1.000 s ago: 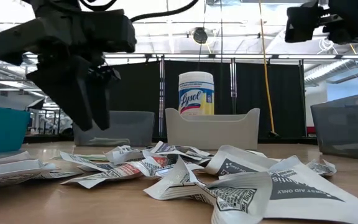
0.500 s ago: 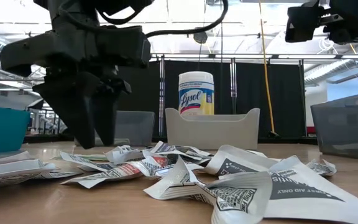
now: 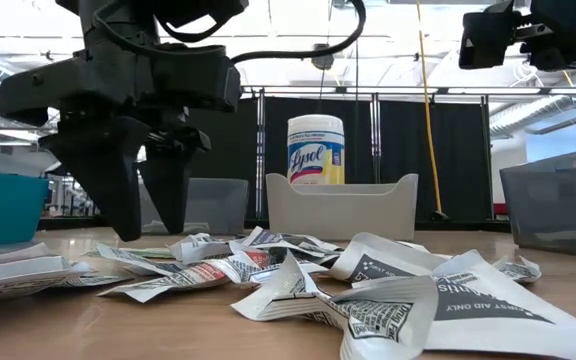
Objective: Pick & Place First Aid Supplies
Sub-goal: Put the green bandage pack into the top black bin
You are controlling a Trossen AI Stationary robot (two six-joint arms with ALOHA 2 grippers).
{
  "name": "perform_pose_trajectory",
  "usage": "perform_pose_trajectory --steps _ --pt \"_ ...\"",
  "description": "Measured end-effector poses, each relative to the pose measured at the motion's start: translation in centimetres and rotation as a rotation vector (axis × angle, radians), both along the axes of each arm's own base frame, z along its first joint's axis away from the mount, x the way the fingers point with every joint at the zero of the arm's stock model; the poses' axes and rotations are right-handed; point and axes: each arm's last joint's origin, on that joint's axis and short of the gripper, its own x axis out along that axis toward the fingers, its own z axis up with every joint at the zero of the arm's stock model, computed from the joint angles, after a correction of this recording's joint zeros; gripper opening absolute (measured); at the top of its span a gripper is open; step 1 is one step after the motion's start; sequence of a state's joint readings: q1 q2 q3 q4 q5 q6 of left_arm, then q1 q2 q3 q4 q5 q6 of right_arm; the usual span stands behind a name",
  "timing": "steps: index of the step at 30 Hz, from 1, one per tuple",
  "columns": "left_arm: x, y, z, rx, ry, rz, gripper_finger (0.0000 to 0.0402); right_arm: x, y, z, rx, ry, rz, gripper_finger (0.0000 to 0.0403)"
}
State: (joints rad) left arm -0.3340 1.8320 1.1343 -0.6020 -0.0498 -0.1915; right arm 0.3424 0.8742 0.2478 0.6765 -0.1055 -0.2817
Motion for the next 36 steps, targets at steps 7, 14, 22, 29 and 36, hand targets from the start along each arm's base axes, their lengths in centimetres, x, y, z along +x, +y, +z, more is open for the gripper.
perform_pose_trajectory --steps 7,14,22,29,36 --pt "0.4 0.1 -1.5 -0.011 0.049 -0.003 0.0294 0.0 0.0 0.0 0.004 0.002 0.000 0.0254" --pt "0.1 0.2 -2.3 -0.010 0.120 -0.001 0.0275 0.0 0.0 0.0 0.003 0.005 0.000 0.0254" --pt "-0.2 0.2 -2.3 -0.017 0.160 0.026 0.0248 0.0 0.0 -0.1 0.001 0.008 0.000 0.0254" --pt "-0.4 0.3 -2.4 -0.028 0.184 0.041 0.0219 0.0 0.0 -0.1 0.001 0.009 0.000 0.0254" --pt "-0.5 0.2 -2.5 -0.037 0.198 0.050 0.0188 0.0 0.0 -0.1 0.001 0.009 0.000 0.0254"
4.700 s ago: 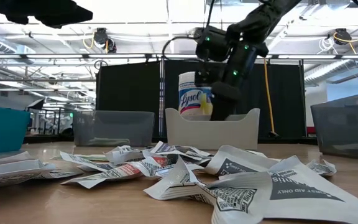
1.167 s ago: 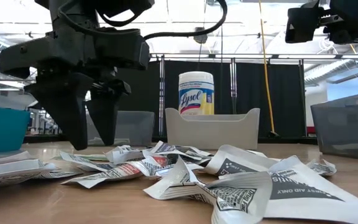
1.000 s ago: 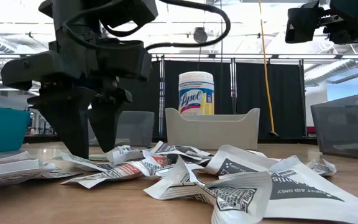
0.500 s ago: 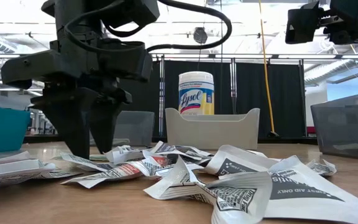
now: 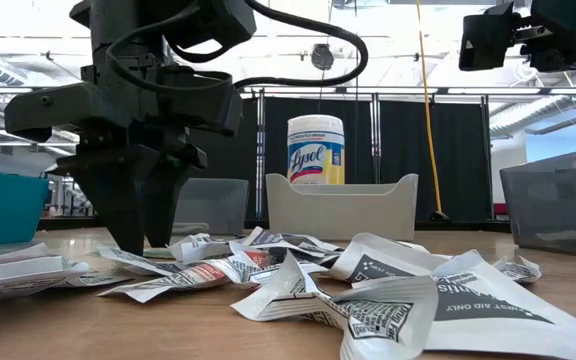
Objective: Pick & Place First Aid Supplies
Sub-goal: Put the green bandage pack into the top black bin
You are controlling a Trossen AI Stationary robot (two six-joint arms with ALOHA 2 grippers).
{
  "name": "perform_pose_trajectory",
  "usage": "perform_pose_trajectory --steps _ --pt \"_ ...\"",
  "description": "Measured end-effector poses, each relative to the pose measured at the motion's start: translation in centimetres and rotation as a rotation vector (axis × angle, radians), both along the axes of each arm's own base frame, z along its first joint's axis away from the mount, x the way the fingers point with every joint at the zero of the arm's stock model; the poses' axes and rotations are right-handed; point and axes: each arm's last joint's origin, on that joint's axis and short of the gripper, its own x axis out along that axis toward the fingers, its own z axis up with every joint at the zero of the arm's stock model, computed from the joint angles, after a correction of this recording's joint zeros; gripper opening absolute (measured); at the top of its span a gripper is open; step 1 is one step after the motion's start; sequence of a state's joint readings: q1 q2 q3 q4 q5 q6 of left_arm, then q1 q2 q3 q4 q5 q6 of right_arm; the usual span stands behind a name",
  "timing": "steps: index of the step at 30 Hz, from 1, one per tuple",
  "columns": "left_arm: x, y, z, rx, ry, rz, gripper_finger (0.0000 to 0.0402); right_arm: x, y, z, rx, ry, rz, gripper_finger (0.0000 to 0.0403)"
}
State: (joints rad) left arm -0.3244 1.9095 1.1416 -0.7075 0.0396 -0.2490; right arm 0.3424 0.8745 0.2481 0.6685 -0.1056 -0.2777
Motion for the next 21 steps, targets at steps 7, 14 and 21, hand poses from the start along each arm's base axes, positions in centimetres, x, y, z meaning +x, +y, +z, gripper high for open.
perform_pose_trajectory --steps 7,14,21 --pt "-0.06 -0.01 -0.02 -0.008 0.008 0.001 0.0160 0.00 0.00 -0.08 -0.003 0.007 0.000 0.0254" --pt "-0.09 -0.01 -0.02 -0.012 0.010 0.006 0.0146 0.00 0.00 -0.06 -0.001 0.007 0.000 0.0254" --pt "-0.07 -0.03 0.11 -0.013 0.021 0.040 0.0134 0.00 0.00 -0.07 0.000 0.009 0.000 0.0254"
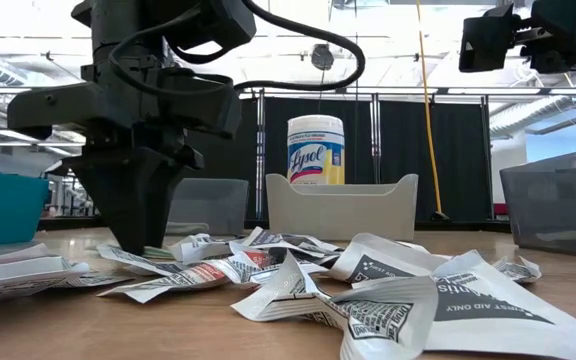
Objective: Pick & Place First Aid Supplies
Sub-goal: Put the green bandage pack into the top black bin
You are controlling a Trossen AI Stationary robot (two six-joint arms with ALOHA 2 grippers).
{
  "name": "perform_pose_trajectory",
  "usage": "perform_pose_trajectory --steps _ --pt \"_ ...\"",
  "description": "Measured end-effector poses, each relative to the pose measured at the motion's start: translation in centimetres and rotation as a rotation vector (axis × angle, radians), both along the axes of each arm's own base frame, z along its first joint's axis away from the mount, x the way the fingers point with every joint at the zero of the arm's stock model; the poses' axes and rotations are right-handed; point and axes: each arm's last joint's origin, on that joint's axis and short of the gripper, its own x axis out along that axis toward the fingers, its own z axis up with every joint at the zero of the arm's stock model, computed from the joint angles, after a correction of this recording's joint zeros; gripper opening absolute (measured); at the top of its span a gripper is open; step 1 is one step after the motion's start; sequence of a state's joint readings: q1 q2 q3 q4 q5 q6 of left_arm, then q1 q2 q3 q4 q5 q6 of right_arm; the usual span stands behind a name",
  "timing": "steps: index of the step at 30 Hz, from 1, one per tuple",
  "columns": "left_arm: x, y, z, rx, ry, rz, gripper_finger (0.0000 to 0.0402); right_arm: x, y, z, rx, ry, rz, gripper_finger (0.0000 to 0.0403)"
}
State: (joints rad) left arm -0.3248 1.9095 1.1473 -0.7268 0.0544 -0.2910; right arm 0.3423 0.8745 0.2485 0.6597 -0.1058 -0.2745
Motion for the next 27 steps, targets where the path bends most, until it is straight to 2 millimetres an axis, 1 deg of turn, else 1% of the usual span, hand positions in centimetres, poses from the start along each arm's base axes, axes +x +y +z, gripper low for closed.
perform_pose_trajectory --steps 7,12,16,27 --pt "0.5 -0.2 1.4 0.013 0.037 0.004 0.0119 0.0 0.0 -0.1 -0.002 0.006 0.000 0.0254" --pt "0.4 -0.2 2.0 0.044 0.076 0.002 0.0115 0.0 0.0 -0.1 0.002 0.008 -0.001 0.0254" --pt "0.1 0.1 2.1 0.076 0.108 0.026 0.0115 0.0 0.0 -0.1 0.001 0.011 -0.001 0.0254" --pt "0.1 0.3 2.2 0.088 0.104 0.035 0.0115 0.0 0.0 -0.1 0.000 0.014 -0.001 0.0254"
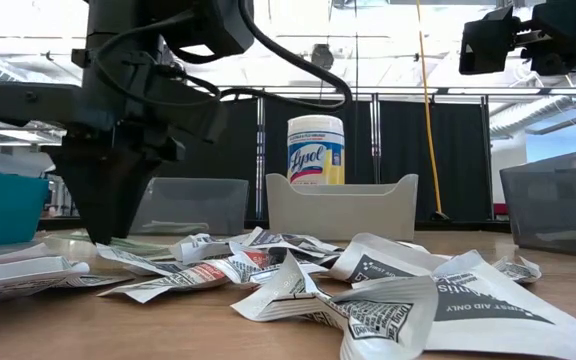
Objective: Pick & Place First Aid Supplies
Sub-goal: Put the green bandage pack into the top black bin
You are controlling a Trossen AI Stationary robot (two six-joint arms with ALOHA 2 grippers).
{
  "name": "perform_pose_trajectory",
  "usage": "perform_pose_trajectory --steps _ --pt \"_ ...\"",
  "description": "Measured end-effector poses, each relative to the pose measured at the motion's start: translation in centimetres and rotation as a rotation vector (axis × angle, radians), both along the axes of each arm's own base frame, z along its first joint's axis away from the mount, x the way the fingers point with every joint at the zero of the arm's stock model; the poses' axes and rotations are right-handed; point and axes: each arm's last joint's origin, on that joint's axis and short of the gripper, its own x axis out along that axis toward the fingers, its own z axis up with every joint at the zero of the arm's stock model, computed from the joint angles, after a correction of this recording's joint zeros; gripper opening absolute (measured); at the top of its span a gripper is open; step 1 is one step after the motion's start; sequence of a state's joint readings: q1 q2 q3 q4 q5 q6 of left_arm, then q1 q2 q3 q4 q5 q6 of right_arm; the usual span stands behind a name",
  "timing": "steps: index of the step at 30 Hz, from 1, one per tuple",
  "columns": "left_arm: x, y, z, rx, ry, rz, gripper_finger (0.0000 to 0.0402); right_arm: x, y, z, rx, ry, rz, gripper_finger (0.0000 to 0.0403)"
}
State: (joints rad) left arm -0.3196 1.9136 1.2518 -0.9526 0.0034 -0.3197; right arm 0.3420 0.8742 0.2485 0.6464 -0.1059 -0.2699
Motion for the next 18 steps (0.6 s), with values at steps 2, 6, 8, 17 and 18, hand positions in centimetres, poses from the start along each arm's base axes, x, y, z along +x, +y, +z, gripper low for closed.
perform_pose_trajectory --steps 2,6,8,17,18 --pt "-0.2 0.2 0.4 0.006 0.002 0.004 0.0115 0.0 0.0 0.0 0.000 0.000 0.000 0.0254" --pt "-0.4 0.8 1.7 0.040 -0.027 0.017 0.0115 0.0 0.0 0.0 -0.001 0.000 0.000 0.0254" --pt "-0.6 1.1 2.7 0.054 -0.065 0.025 0.0115 0.0 0.0 0.0 -0.001 0.001 0.000 0.0254" --pt "-2.7 3.7 8.4 0.177 -0.222 0.075 0.0115 0.0 0.0 0.0 -0.001 0.003 0.000 0.0254" --pt "-3.0 4.1 8.8 0.194 -0.223 0.082 0.0115 0.0 0.0 0.0 -0.001 0.003 0.000 0.0254"
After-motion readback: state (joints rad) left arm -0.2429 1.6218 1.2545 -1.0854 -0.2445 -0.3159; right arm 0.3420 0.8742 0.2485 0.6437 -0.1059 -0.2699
